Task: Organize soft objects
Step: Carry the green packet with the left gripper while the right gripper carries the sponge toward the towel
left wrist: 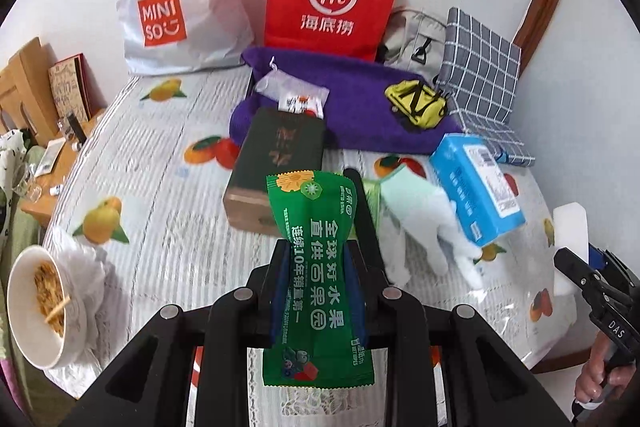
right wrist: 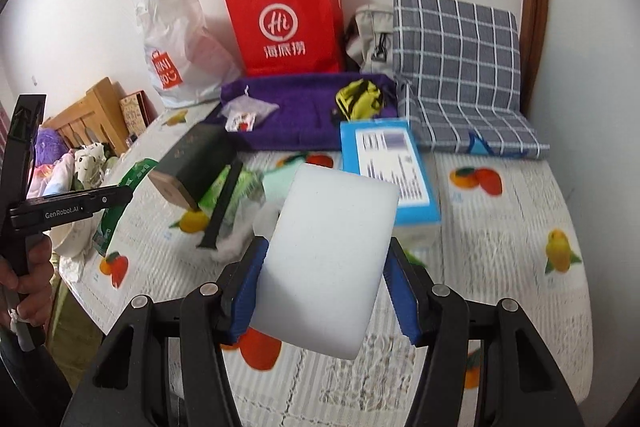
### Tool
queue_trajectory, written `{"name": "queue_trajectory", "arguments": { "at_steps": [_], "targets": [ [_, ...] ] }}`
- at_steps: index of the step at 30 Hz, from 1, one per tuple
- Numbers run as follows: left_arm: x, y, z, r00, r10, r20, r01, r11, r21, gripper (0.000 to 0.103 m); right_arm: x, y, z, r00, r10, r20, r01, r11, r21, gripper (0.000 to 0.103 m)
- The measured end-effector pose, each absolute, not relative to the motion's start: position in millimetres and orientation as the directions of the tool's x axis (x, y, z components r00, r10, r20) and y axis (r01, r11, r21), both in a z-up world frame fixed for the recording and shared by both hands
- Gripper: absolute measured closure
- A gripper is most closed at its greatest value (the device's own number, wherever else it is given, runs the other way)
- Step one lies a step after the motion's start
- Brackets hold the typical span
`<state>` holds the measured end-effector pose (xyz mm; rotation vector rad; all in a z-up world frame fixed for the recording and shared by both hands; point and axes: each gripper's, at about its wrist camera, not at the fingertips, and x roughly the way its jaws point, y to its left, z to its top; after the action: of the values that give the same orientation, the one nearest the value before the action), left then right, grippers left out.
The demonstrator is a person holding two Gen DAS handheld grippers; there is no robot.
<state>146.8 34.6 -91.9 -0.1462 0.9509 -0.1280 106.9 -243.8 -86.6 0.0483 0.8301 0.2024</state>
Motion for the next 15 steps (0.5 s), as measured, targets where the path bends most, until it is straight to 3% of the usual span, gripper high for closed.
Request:
{"name": "queue_trajectory", "arguments": {
  "at_steps": [15],
  "targets": [
    [197.2, 34.9, -56.0, 0.611, -0.177, -0.771, 0.047, 0.981, -0.188, 0.078, 162.8, -243.7, -47.7, 0.705, 0.194, -0.682, -0.177, 0.980, 0.095, 0.046]
  ]
}}
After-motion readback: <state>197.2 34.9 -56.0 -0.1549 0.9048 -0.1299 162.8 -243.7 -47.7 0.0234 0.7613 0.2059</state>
